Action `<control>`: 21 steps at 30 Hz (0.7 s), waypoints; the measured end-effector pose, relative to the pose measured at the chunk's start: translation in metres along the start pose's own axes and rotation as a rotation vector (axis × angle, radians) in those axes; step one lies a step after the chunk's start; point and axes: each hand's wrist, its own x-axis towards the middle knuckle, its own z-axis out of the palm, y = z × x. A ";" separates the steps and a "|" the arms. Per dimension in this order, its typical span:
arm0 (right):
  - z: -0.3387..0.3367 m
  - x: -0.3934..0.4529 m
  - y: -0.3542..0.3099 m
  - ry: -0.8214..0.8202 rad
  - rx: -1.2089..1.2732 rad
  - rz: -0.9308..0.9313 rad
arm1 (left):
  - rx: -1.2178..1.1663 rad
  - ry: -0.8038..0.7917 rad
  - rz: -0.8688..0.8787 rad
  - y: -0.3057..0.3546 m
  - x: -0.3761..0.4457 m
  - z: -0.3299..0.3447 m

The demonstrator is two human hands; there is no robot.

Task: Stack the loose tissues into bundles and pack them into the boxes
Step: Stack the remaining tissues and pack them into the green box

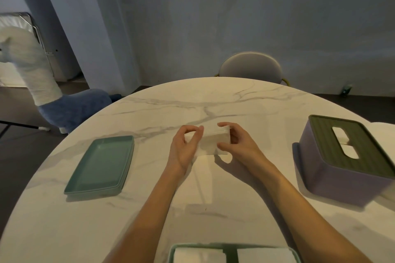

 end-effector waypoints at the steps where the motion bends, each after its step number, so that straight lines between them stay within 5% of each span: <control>1: 0.004 0.000 0.000 0.036 -0.064 -0.033 | -0.016 0.054 -0.006 -0.001 0.000 0.003; 12: 0.031 0.010 0.018 0.074 -0.342 -0.209 | 0.118 0.302 -0.010 -0.004 0.003 0.008; 21: 0.035 0.016 0.025 0.094 -0.235 -0.220 | 0.152 0.366 -0.039 -0.004 0.004 0.008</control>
